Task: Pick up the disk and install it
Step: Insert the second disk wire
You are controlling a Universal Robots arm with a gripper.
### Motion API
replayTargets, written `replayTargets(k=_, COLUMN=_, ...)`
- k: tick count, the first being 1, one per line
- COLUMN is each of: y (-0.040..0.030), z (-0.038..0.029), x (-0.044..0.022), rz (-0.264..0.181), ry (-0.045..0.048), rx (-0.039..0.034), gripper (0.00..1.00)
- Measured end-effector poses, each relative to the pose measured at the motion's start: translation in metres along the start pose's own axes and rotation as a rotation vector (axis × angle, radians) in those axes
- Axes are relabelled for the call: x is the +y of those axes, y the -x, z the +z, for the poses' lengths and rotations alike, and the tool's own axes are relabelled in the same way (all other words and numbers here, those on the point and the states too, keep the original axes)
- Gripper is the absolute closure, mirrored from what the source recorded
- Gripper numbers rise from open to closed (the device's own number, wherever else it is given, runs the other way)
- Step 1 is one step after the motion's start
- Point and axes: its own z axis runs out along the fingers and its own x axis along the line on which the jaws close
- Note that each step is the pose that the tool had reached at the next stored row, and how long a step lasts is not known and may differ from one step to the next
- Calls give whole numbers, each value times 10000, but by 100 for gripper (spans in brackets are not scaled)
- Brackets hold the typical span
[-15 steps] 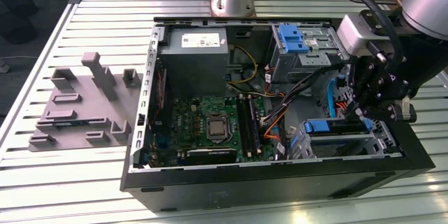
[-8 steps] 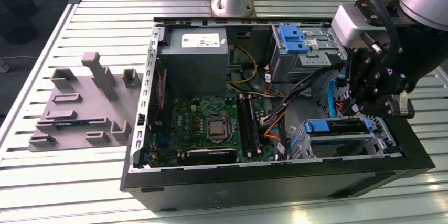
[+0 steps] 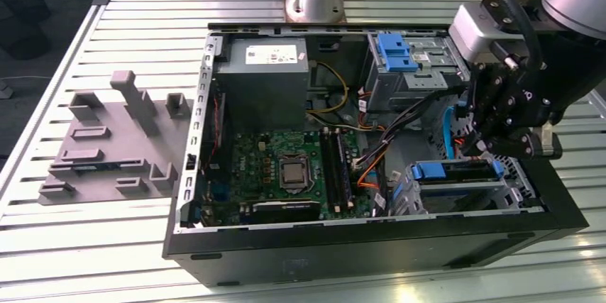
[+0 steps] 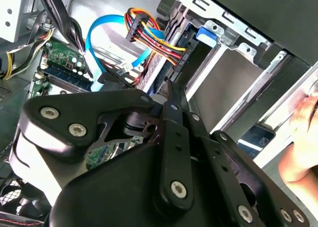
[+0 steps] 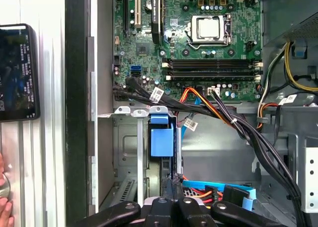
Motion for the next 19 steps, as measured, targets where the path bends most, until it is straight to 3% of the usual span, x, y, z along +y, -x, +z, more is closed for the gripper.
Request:
replayTargets(k=6, y=-3, z=-3, x=62, rz=0, ry=0, rx=3, gripper=89)
replayTargets(k=8, y=-1, z=-33, x=66, rz=-1, ry=-1, rx=1, gripper=89)
replayTargets(k=13, y=19, z=-189, x=72, rz=0, ry=-1, rx=1, gripper=89)
replayTargets(k=19, y=42, z=-206, x=74, rz=0, ry=-1, rx=0, gripper=89)
